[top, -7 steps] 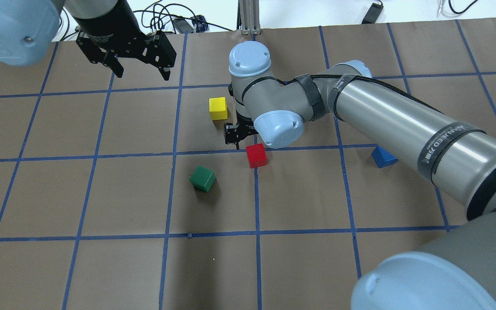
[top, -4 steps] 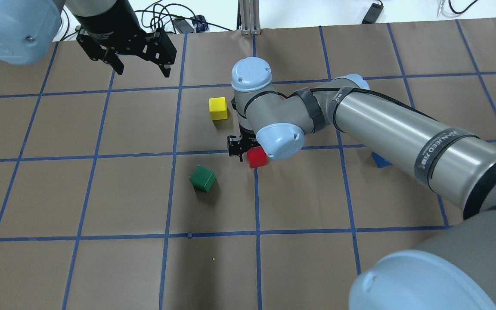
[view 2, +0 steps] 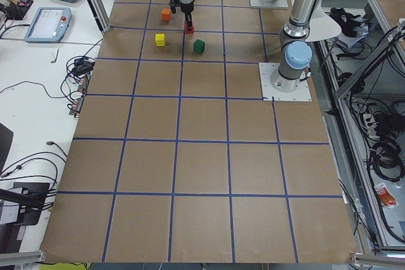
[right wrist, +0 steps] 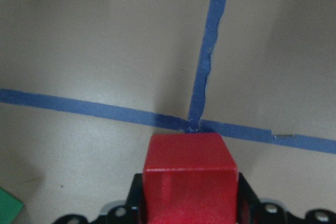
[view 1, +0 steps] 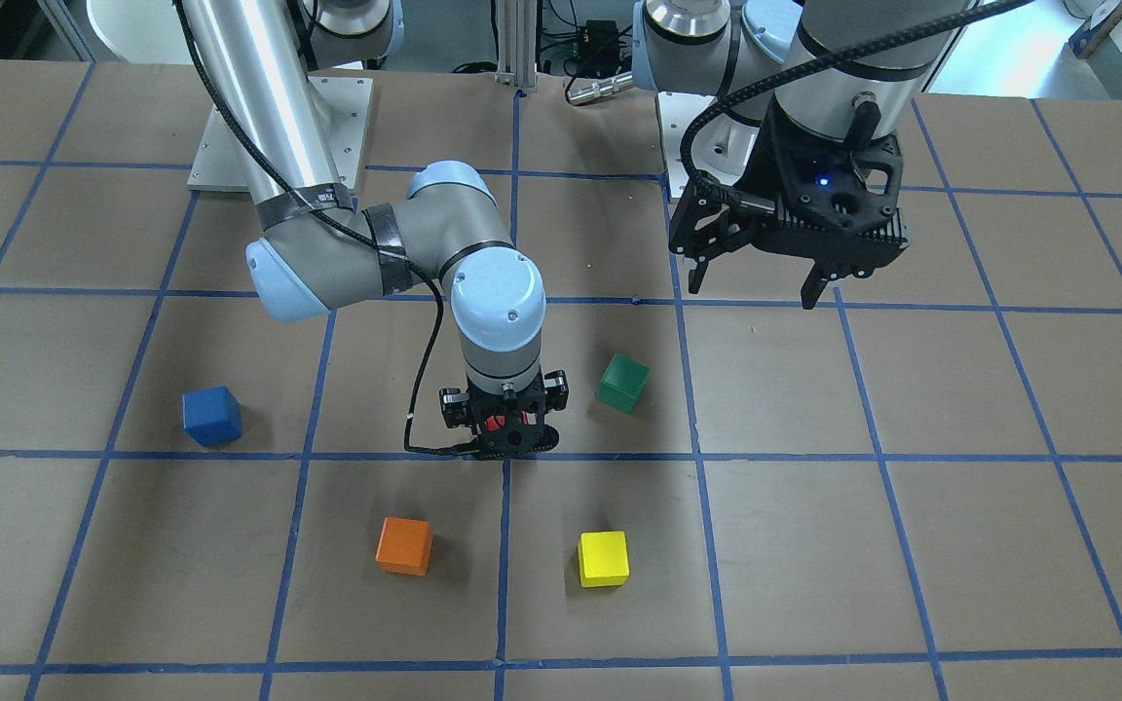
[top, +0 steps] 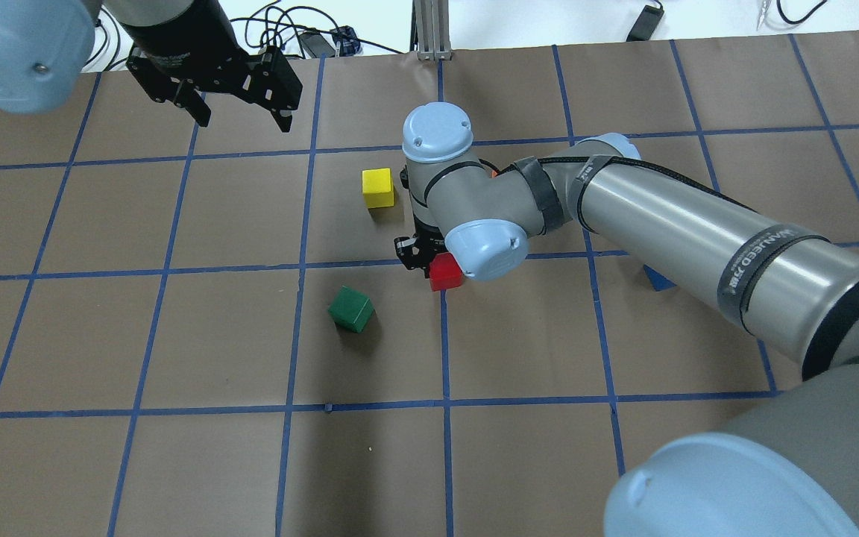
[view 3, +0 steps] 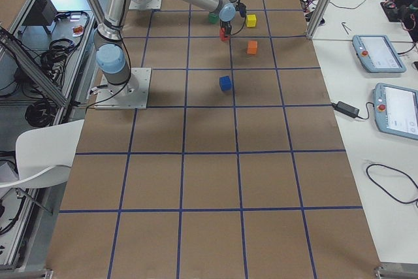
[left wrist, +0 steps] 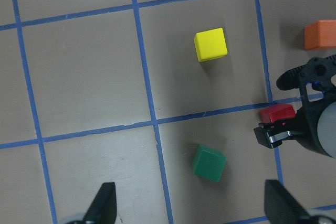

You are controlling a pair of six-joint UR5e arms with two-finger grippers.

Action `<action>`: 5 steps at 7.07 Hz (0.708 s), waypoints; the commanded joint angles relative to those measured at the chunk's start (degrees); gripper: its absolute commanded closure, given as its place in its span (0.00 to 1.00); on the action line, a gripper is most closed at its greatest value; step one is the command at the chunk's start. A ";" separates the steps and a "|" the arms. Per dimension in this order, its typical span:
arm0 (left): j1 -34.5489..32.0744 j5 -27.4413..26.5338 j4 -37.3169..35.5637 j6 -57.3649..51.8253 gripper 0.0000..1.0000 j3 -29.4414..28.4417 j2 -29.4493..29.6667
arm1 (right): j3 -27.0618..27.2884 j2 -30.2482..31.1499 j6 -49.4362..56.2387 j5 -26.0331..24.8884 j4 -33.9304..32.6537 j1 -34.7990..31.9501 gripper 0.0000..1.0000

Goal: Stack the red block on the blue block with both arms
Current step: 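Carry the red cube with the right gripper above the blue cube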

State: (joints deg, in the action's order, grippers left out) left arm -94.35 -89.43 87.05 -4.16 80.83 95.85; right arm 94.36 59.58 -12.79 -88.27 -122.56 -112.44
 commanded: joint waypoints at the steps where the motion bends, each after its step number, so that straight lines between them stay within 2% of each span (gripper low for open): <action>1: -0.22 -0.04 -0.04 0.29 0.00 0.47 -0.05 | -1.97 1.84 -0.04 -0.32 1.44 1.08 1.00; 2: -0.13 -0.04 -0.04 0.21 0.00 0.82 -0.23 | -4.42 5.07 0.13 -0.33 6.23 2.83 1.00; 4: 0.05 -0.04 -0.04 -0.05 0.00 0.64 -0.31 | -9.09 10.70 1.88 -0.06 20.55 12.64 1.00; 5: -0.04 0.05 -0.04 -0.05 0.00 0.82 -0.40 | -8.06 13.25 5.11 -0.50 23.39 16.60 1.00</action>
State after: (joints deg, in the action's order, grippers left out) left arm -94.36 -89.47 87.01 -4.21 81.51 95.54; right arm 86.47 69.42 -10.63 -88.50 -104.37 -101.07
